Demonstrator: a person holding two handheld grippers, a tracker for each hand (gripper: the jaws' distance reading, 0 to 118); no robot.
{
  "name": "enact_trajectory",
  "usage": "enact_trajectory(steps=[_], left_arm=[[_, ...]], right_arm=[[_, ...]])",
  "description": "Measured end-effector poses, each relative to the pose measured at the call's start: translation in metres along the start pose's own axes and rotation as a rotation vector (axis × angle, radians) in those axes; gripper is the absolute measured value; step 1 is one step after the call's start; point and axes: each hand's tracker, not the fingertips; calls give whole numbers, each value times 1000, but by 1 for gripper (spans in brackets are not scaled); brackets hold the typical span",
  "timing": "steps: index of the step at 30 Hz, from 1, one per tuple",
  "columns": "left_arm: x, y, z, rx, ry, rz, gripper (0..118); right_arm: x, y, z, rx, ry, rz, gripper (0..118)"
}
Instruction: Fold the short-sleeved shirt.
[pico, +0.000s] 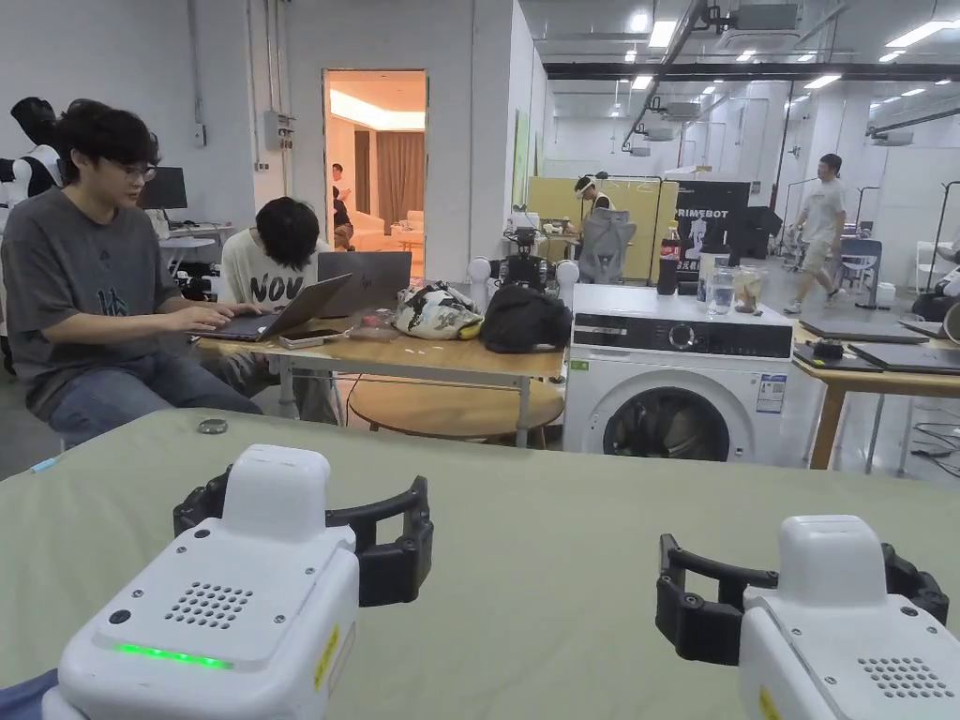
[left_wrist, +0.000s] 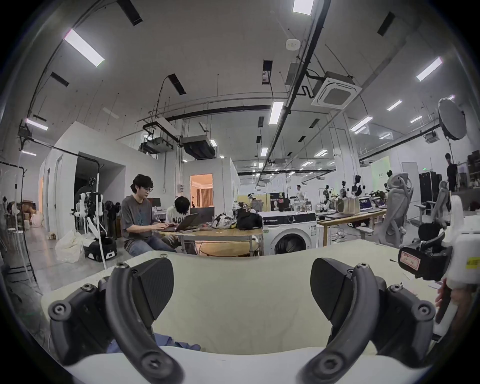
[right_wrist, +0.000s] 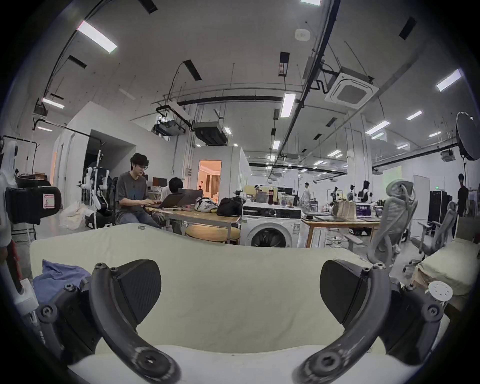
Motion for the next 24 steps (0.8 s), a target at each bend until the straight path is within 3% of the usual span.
enact_trajectory(steps=[15, 24], left_arm=[[-1, -1, 3, -12, -1, -24, 106], [1, -1, 6, -5, -20, -44, 106]], right_arm=[[-6, 3, 6, 9, 27, 20, 118], [-6, 5, 9, 10, -13, 25, 118]])
